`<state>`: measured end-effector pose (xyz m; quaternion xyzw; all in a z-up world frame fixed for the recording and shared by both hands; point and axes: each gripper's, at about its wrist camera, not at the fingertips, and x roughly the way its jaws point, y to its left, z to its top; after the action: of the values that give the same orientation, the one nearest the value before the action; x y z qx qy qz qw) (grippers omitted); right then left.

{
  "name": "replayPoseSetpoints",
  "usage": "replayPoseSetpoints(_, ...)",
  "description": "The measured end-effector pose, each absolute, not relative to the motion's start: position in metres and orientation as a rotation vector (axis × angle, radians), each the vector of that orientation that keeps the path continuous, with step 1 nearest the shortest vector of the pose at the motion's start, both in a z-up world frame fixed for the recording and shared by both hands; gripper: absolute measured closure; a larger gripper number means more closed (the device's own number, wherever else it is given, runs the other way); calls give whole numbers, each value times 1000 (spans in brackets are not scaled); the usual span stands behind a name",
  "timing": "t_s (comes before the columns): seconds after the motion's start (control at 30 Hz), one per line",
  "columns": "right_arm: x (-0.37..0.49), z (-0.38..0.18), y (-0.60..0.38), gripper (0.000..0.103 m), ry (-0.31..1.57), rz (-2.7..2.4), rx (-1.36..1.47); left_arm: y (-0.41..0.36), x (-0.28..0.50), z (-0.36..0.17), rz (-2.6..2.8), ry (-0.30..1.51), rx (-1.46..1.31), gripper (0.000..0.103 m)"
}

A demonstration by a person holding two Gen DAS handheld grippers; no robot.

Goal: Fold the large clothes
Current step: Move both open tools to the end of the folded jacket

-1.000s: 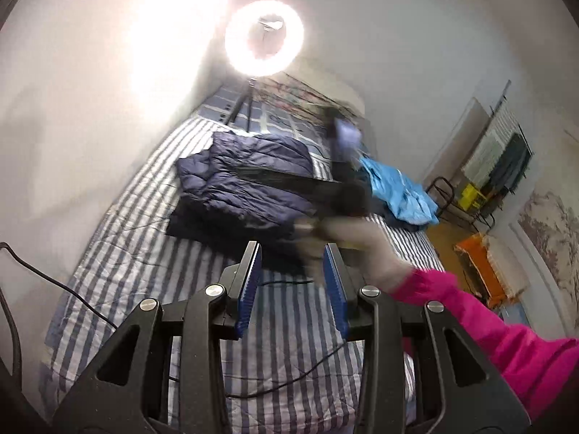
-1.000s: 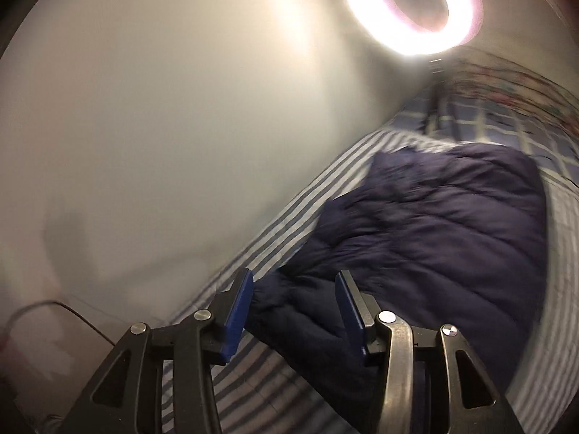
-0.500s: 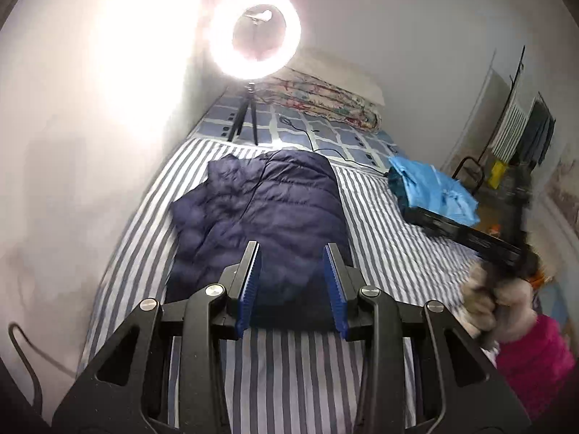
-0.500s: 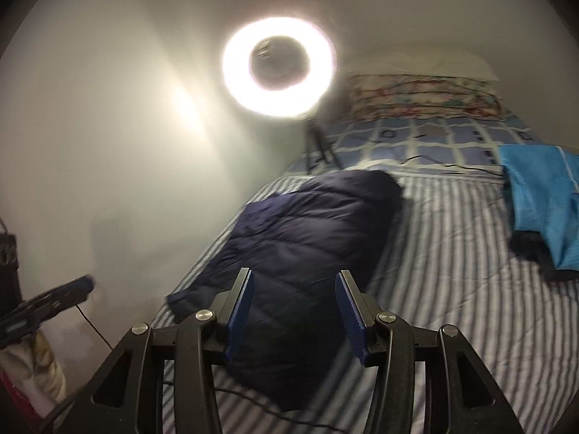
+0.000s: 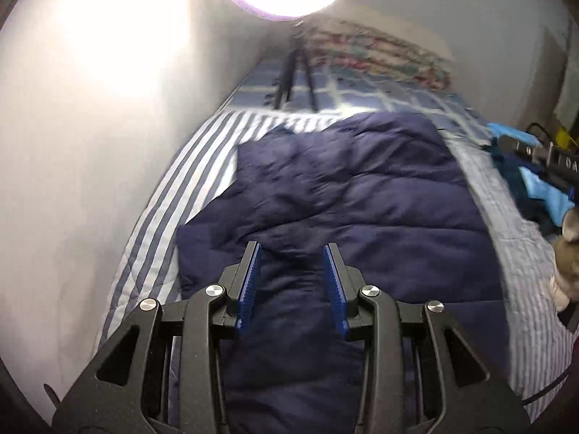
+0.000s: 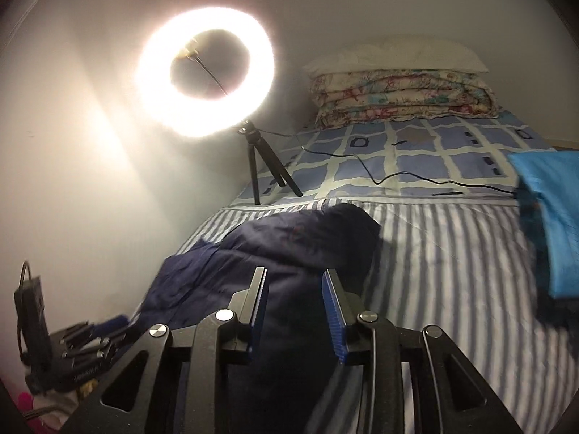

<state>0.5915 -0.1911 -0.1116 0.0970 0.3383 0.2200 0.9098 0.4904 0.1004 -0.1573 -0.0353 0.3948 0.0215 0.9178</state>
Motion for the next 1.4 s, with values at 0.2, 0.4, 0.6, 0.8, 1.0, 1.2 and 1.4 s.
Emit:
replayPoseSetpoints(0.2,653,-160,-136,71,778,420,45,129,488,-208,82,803,-79,64)
replayPoseSetpoints(0.4,680,-210,-106,75,877,366,-45,143,479,-220,76,783,-160,63)
replayPoseSetpoints(0.6,656,-170,-134,74,854,378,28,153,469,-193,4,826,-188,63)
replayPoseSetpoints(0.8,574,-119,-196,28,699,502,188,175,436,-155,-160,870,-256,34)
replayPoseSetpoints(1.0,528,-133,-241,4,769,580,334,206,445,-164,-211,985,-466,31)
replayPoseSetpoints(1.2,526,-173,-245,5,919,622,339,225,472,-183,-206,1026,-556,31)
replayPoseSetpoints(1.4,541,-208,-238,5,987,663,456,241,504,-203,-236,1048,-671,31)
